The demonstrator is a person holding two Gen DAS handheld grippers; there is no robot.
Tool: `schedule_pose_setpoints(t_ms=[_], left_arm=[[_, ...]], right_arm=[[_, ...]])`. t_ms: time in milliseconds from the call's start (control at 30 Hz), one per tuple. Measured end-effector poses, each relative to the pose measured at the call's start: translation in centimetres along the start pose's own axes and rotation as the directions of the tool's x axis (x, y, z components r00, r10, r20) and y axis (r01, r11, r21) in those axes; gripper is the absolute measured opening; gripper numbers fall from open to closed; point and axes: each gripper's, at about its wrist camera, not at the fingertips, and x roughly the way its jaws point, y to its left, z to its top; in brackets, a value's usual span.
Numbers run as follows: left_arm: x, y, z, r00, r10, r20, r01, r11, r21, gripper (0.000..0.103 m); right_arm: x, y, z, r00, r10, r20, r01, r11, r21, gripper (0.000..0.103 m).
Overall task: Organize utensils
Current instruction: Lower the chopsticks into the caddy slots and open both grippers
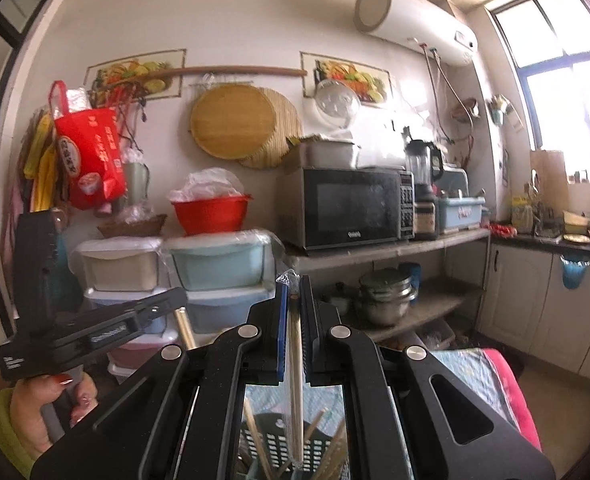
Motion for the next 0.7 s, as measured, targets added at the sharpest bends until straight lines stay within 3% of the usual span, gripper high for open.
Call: schedule_pose_setpoints(t_ms=[700], left_arm=[[3.9,-1.7,-5.4,0.995,-0.001,-0.102,0.010,0.997,0.082,0.004]], right_arm=[[5.8,-1.6,-6.4,0.989,-0.041,-0.140,0.049,0.997,0.056,0.006]])
